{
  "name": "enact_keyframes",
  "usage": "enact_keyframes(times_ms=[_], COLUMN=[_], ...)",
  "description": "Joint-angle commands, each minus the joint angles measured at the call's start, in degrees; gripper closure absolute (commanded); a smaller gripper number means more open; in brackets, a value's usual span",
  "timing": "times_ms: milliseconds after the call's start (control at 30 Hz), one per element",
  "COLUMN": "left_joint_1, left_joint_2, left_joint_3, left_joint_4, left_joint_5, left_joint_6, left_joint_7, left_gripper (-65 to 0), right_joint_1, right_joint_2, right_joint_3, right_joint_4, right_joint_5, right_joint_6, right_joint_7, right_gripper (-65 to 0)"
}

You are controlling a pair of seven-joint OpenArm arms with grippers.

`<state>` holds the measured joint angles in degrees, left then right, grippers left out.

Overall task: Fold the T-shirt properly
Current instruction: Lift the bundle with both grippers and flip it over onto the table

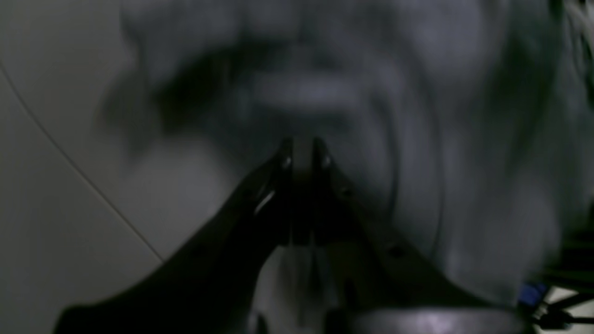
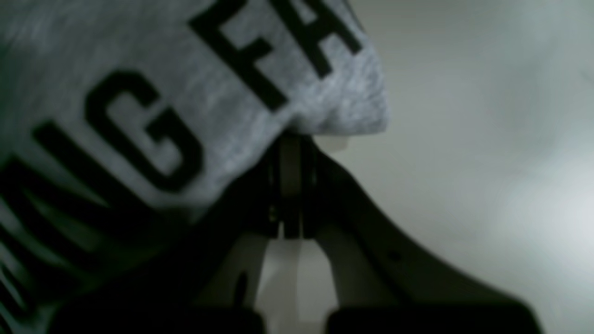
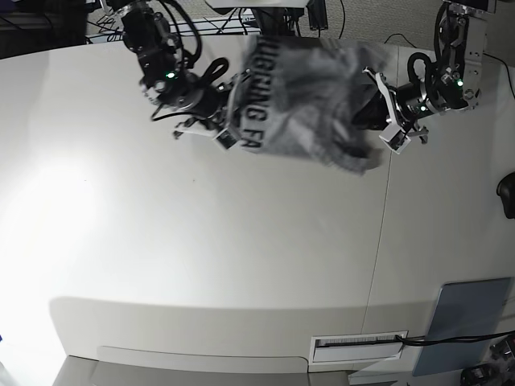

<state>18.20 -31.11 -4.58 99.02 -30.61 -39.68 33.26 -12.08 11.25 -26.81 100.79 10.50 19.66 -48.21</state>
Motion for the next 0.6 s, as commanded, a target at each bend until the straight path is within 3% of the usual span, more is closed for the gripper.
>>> enact_keyframes(times_ms=[0, 133, 233, 367, 500, 567], left_joint_1=[-0.26, -1.22, -3.08, -3.72, -2.95, -1.57], left_joint_2=[-0.76, -0.85, -1.86, -5.55, -9.27, -10.95], left_joint_3=[-0.44, -0.46, -0.57, -1.25, -1.73, -1.73], left_joint_4=[0.68, 0.66, 0.68, 1.86, 2.29, 2.29], left_joint_5=[0.17, 5.31, 5.40, 0.74, -7.17, -9.16], left_joint_6=[0.46, 5.99, 8.70, 7.08, 2.12, -0.32], left_joint_7=[-1.79, -3.85, -3.72, 0.61, 10.38, 11.89], left_gripper=[0.0, 0.0, 0.0, 0.0, 0.0, 0.0], right_joint_1=[-0.26, -0.11, 0.39, 2.75, 5.49, 6.40], right_joint_2=[-0.37, -2.78, -5.57, -6.93, -6.80, -6.80], right_joint_3=[-1.77, -5.97, -6.62, -5.90, -1.81, 0.39], right_joint_4=[0.13, 0.00, -0.02, -0.02, -0.04, -0.09], right_joint_5=[0.22, -4.09, -7.61, -12.94, -14.43, -14.36], right_joint_6=[-0.70, -4.98, -6.16, -10.38, -10.93, -10.93], right_joint_7=[-0.02, 3.89, 4.02, 3.72, 2.99, 3.02], right_gripper=[0.0, 0.0, 0.0, 0.0, 0.0, 0.0])
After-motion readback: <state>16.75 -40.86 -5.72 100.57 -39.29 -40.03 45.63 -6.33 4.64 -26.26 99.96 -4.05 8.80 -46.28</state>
